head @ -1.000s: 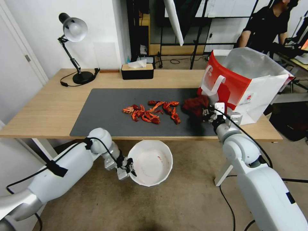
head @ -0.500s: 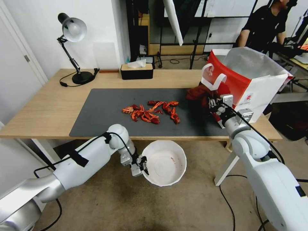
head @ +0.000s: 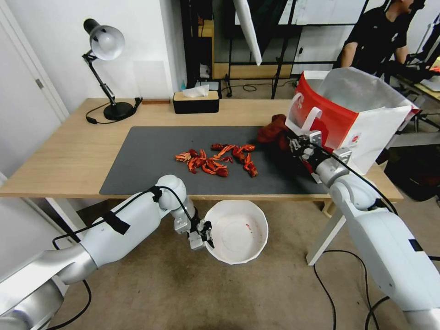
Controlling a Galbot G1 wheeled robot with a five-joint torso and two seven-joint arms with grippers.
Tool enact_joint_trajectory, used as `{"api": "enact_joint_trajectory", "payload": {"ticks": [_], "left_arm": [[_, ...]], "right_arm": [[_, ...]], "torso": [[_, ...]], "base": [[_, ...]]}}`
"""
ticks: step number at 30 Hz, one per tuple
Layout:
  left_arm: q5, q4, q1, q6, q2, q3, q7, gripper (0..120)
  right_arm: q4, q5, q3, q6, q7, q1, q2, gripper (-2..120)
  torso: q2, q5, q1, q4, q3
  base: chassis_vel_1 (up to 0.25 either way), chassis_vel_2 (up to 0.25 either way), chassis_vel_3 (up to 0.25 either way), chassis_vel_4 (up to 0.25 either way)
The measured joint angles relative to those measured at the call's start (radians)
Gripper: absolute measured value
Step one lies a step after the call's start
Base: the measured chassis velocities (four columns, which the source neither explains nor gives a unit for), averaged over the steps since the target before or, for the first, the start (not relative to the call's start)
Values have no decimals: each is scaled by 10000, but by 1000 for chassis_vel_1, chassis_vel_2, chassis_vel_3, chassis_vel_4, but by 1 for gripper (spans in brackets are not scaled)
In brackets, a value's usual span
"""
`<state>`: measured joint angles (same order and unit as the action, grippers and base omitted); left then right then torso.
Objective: Sweep shrimp from table into container with towel, then put container into takeout bag.
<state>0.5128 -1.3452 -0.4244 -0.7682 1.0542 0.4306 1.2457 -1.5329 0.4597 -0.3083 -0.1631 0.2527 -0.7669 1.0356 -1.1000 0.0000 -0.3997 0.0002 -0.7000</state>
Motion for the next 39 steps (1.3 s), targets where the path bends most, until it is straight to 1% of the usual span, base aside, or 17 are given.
{"api": "enact_joint_trajectory", "payload": {"ticks": [2, 4, 6, 7, 8, 12, 15, 20, 22, 27, 32, 39], "left_arm": [[-2, 2, -16, -3, -20, -15, 0, 0], [-12, -8, -41, -8, -64, -46, -1, 0], [-16, -16, -51, -8, -106, -71, -1, 0], [-18, -19, -58, -7, -160, -113, 0, 0], [-21, -23, -67, -6, -191, -138, 0, 0], [-42, -50, -110, -5, -255, -189, -1, 0], [-63, -67, -176, 0, -331, -271, -1, 0], [-87, -86, -219, 5, -374, -325, -3, 0], [-90, -104, -259, 8, -428, -392, -4, 0], [-86, -128, -288, 15, -447, -442, -5, 0], [-88, -117, -300, 17, -447, -484, -19, 0], [-132, -51, -286, 16, -431, -507, -33, 0]], "right_arm": [[103, -66, 98, -23, 68, 99, 18, 4], [297, -177, 276, -60, 180, 285, 46, 4], [415, -232, 383, -84, 222, 395, 61, 4], [587, -309, 514, -113, 280, 543, 98, 4], [685, -350, 584, -132, 329, 630, 120, 4], [1071, -434, 847, -177, 469, 954, 202, 4], [1443, -557, 1119, -229, 609, 1246, 287, 4], [1605, -611, 1289, -297, 661, 1400, 330, 4], [1770, -645, 1504, -459, 703, 1571, 349, 4], [1799, -664, 1640, -610, 926, 1623, 315, 4], [1654, -610, 1670, -721, 1459, 1493, 186, 4], [1501, -528, 1684, -776, 1709, 1306, 43, 4]], "torso": [[0, 0, 1, -2, 0], [0, -5, 0, -9, 0], [-1, -3, 1, -8, 0], [-1, 5, 1, -4, 1], [-1, 5, 0, 0, 0], [-1, -3, -2, 3, 0], [0, 3, -2, 0, 0], [0, -3, -2, -3, 0], [0, -2, -3, -2, -1], [1, -1, -5, -2, -1], [2, 1, -4, -2, -1], [1, 2, -2, -1, 1]], "base": [[0, 0, 0, 0], [0, 0, 0, 0], [0, 0, 0, 0], [0, 0, 0, 0], [0, 0, 0, 0], [0, 0, 0, 0], [0, 0, 0, 0], [0, 0, 0, 0], [0, 0, 0, 0], [0, 0, 0, 0], [0, 0, 0, 0], [0, 0, 0, 0]]}}
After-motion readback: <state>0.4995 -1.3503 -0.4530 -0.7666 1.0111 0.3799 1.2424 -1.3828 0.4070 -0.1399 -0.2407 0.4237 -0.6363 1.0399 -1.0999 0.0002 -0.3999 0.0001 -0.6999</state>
